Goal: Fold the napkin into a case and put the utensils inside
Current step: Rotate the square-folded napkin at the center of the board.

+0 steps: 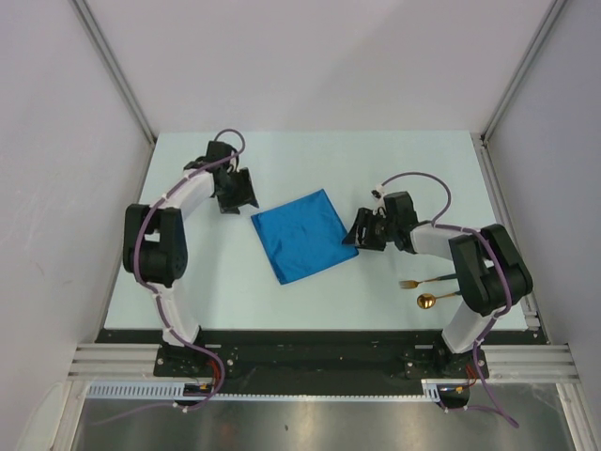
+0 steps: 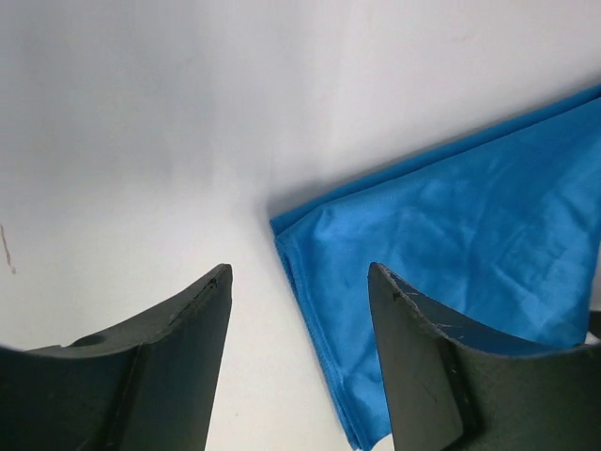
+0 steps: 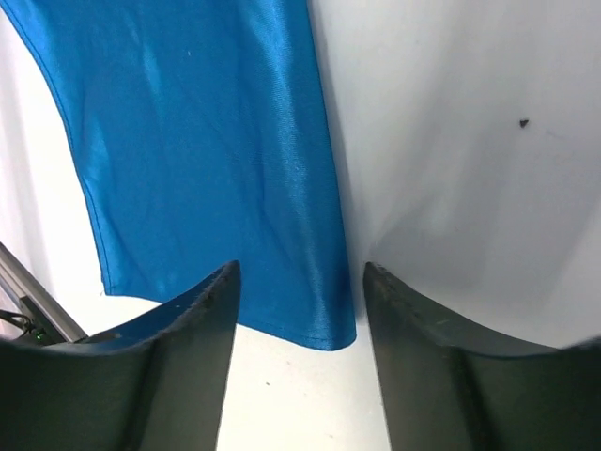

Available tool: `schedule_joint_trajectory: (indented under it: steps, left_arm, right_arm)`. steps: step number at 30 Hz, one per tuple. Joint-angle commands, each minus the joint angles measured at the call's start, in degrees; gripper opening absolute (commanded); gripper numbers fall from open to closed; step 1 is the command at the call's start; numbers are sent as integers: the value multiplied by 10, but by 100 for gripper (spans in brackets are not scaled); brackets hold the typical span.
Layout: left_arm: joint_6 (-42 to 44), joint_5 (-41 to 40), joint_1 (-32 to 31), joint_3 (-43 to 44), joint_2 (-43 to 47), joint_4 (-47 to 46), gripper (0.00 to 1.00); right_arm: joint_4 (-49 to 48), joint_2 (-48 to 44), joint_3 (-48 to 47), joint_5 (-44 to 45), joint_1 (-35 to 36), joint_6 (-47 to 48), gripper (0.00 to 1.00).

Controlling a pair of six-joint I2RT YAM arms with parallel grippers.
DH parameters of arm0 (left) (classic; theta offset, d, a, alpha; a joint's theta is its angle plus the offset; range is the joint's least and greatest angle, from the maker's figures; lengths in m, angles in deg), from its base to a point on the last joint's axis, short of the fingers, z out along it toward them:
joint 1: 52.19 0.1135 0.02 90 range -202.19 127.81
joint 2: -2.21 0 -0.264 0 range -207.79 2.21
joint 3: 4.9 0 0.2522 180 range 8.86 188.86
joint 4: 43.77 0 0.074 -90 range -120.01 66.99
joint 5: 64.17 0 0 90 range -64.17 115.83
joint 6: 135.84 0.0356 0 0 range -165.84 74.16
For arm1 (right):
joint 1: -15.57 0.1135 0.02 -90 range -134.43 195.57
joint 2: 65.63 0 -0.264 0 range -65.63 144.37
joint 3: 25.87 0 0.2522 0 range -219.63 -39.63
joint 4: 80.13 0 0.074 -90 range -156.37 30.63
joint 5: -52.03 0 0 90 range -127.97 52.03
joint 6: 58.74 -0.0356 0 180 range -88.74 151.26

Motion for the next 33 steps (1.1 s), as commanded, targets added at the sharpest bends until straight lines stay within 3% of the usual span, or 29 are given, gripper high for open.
schedule_joint_trajectory:
  steps: [1, 6, 9, 10, 12, 13, 14, 21, 28, 29, 30, 32, 33]
  left_arm:
    - [44, 16, -5, 44, 14, -10, 65]
    - [69, 57, -19, 84, -47, 7, 66]
    - [84, 57, -22, 88, -60, 8, 69]
    - [88, 66, -22, 88, -65, 6, 69]
    - [88, 103, -19, 98, -77, 12, 69]
    - [83, 106, -20, 99, -77, 11, 69]
    - [80, 108, -20, 96, -75, 9, 70]
    - [75, 74, -20, 98, -64, 17, 71]
    - [59, 101, -24, 58, -75, 14, 70]
    - [56, 99, -25, 29, -61, 2, 70]
    - [51, 95, -25, 16, -55, -3, 70]
    - [52, 87, -25, -7, -43, -8, 71]
    - [55, 84, -25, -9, -42, -2, 71]
  right_arm:
    - [31, 21, 36, 24, 11, 3, 54]
    - [41, 15, 31, 30, 9, 6, 42]
    - [39, 17, 30, 26, 0, 8, 30]
    - [38, 23, 28, 24, -6, 11, 21]
    - [39, 33, 19, 19, -14, 24, 12]
    - [41, 39, 3, 18, -19, 29, 1]
    - [44, 52, -4, 18, -28, 36, 0]
    - [77, 108, -108, -29, -65, 80, 0]
    - [76, 195, -227, -91, -76, 103, 2]
    - [82, 204, -245, -88, -77, 100, 11]
    - [108, 211, -274, -81, -77, 97, 28]
    - [137, 210, -288, -51, -74, 83, 39]
    - [145, 202, -286, -39, -75, 79, 52]
